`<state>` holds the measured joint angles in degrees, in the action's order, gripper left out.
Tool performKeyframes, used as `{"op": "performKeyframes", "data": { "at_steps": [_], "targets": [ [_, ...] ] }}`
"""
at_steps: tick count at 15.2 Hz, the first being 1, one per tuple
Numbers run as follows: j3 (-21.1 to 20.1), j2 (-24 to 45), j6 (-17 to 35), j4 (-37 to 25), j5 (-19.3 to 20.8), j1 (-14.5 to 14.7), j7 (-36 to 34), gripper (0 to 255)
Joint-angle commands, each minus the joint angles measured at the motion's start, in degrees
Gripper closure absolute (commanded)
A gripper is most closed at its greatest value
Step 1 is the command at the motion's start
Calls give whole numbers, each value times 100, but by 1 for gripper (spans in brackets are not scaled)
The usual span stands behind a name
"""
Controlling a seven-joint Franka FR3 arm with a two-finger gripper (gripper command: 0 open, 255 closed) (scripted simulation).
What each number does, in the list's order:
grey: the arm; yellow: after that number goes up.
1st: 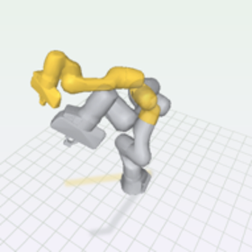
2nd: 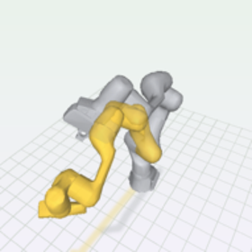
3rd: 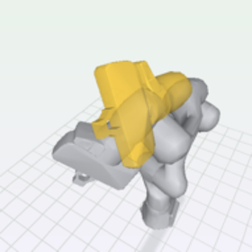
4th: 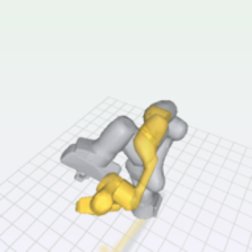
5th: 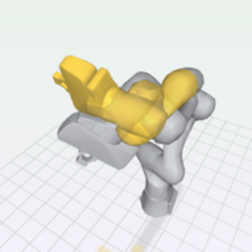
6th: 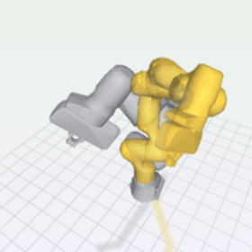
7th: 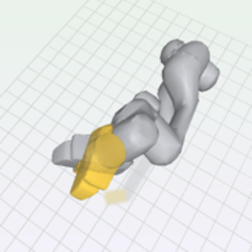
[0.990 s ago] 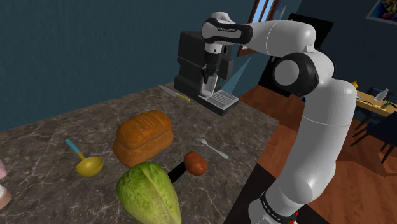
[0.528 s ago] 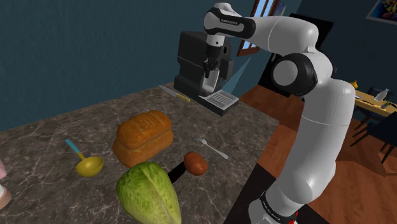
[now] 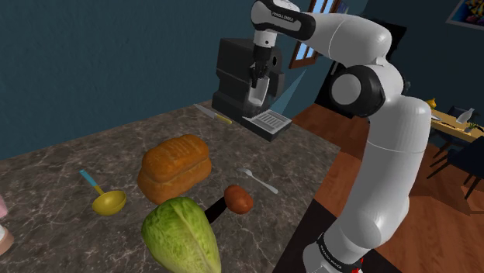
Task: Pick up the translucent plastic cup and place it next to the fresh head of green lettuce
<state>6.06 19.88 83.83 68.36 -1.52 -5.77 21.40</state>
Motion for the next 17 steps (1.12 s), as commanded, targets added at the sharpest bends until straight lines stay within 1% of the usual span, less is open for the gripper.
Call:
{"op": "performKeyframes", "data": {
  "at_steps": [1, 4, 8, 12, 17],
  "targets": [
    [-37, -361, 149, 506, 36, 113, -132, 255],
    [-137, -997, 397, 1387, 93, 323, -424, 255],
    [-314, -1720, 613, 2324, 129, 565, -839, 255],
    [-530, -2344, 742, 3075, 115, 782, -1271, 255],
    [-846, -3010, 824, 3815, 25, 1038, -1830, 255]
  ]
}}
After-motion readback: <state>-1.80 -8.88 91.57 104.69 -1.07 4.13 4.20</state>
